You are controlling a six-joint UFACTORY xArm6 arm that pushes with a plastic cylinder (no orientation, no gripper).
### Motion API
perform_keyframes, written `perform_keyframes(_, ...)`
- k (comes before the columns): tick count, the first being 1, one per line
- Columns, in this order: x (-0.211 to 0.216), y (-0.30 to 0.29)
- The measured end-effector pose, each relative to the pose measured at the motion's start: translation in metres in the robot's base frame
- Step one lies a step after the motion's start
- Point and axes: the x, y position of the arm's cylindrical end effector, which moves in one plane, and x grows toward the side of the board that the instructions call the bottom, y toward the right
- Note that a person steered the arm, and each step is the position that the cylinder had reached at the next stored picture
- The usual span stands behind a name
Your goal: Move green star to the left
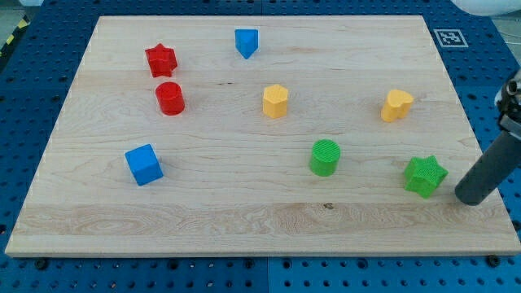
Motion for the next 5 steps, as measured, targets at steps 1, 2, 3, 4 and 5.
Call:
perform_keyframes(1,-0.016,-0.006)
perform_keyframes(2,-0.017,-0.023)
perform_keyframes(3,-0.018,-0.050)
perform_keyframes(4,-0.028,-0.066)
perform_keyframes(5,-0.032,-0.085)
